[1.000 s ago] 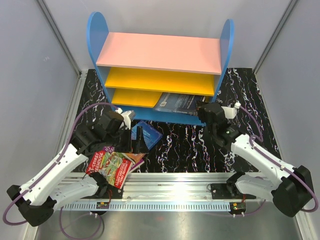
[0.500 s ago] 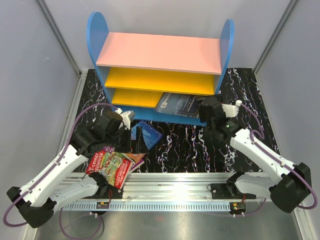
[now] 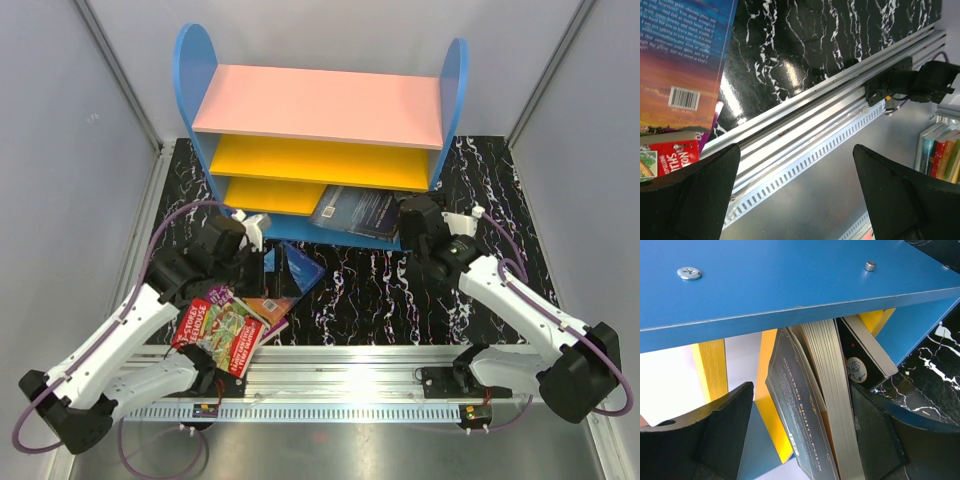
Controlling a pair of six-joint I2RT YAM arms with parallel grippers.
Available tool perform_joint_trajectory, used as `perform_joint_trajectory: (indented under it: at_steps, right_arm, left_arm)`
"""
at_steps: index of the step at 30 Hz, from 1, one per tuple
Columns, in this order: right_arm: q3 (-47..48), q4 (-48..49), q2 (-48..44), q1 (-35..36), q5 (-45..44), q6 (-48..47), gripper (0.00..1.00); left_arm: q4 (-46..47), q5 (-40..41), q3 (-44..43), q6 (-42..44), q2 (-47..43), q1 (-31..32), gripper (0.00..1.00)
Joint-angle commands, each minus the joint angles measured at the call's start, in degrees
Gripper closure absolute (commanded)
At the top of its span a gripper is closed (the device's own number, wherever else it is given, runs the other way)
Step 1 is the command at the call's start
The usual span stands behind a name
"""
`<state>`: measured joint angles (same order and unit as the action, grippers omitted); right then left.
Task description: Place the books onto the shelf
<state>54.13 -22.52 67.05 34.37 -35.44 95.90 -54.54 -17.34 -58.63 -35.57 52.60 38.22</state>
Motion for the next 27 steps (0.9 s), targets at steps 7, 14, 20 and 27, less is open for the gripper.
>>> perform_joint_trajectory:
  at_steps: [7,14,20,27]
  right_arm:
    - [2.8,-1.0,-0.1,-0.4,-2.4,1.5,0.17]
    - [4.7,-2.3,-0.2,-0.9,-1.8,-0.5,0.16]
    - [4.3,-2.9,-0.4,-0.9,-0.6,-0.7,0.16]
    - [3.5,-2.8,-1.0,-0.9,-0.9,-0.6,0.16]
  left_arm:
    - [17.0,-3.5,-6.1,-0.1,16.0,-1.5,0.18]
    - [21.1,4.0,-12.1,0.7,26.6,-1.5,0.83]
    - [24.6,9.3,-13.7,0.8,29.0,0.5,1.0]
    - [31.5,14.7,-13.5,0.2,31.6,5.3,1.0]
